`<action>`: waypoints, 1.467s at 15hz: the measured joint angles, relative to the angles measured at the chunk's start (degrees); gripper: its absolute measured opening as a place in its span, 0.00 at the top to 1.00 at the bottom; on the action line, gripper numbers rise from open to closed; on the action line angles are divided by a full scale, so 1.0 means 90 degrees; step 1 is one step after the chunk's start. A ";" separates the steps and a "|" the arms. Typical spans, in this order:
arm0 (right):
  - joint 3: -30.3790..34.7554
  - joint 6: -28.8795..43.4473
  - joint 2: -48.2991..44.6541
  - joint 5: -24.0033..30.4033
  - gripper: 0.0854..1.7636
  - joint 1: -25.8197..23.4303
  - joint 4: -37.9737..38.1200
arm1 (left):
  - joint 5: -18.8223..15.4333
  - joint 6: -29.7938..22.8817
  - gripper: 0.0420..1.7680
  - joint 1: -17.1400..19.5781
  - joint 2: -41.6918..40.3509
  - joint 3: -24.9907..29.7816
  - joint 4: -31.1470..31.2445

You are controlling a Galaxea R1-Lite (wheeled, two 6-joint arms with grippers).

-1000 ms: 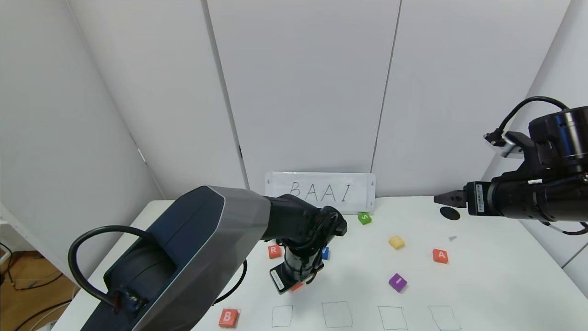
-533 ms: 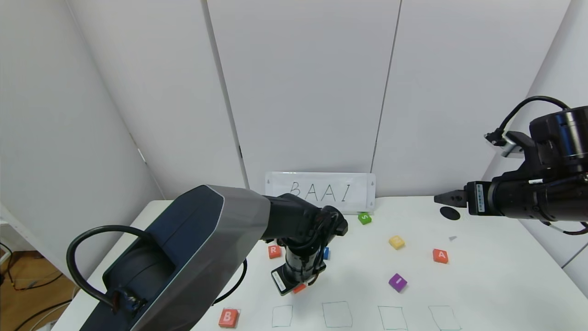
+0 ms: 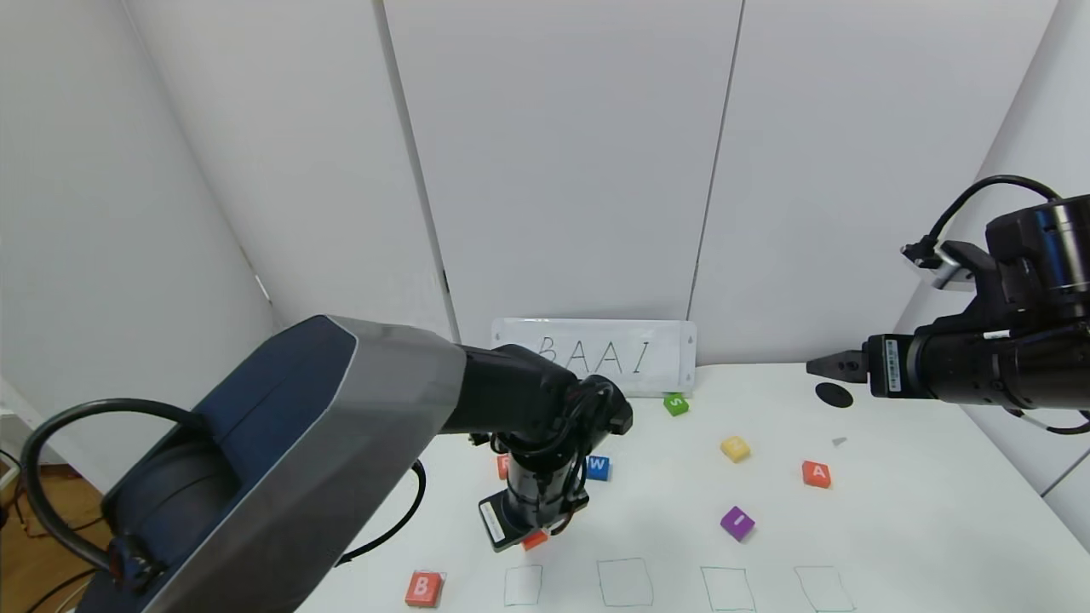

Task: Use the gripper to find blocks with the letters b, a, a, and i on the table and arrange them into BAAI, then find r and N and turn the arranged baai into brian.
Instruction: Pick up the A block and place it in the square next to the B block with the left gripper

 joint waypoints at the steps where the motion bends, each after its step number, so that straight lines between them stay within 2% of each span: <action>1: 0.0003 0.0001 0.0003 0.0000 0.03 0.0007 0.0000 | 0.0012 0.0161 0.73 0.0000 -0.0182 0.0310 -0.0083; 8: 0.0003 0.0000 0.0020 -0.0210 0.03 0.0026 -0.0009 | 0.0005 0.1459 0.73 -0.0061 -0.1525 0.2901 -0.1956; 12: 0.0009 0.0000 0.0039 -0.0210 0.03 0.0047 -0.0007 | -0.0058 0.2296 0.73 -0.0202 -0.2052 0.4016 -0.3142; 17: 0.0005 0.0001 0.0039 -0.0213 0.03 0.0056 -0.0003 | -0.0359 0.2640 0.73 -0.0321 -0.2190 0.4337 -0.3380; 22: -0.0007 0.0001 0.0039 -0.0215 0.03 0.0047 -0.0009 | -0.0354 0.3168 0.73 -0.0335 -0.2056 0.4623 -0.4188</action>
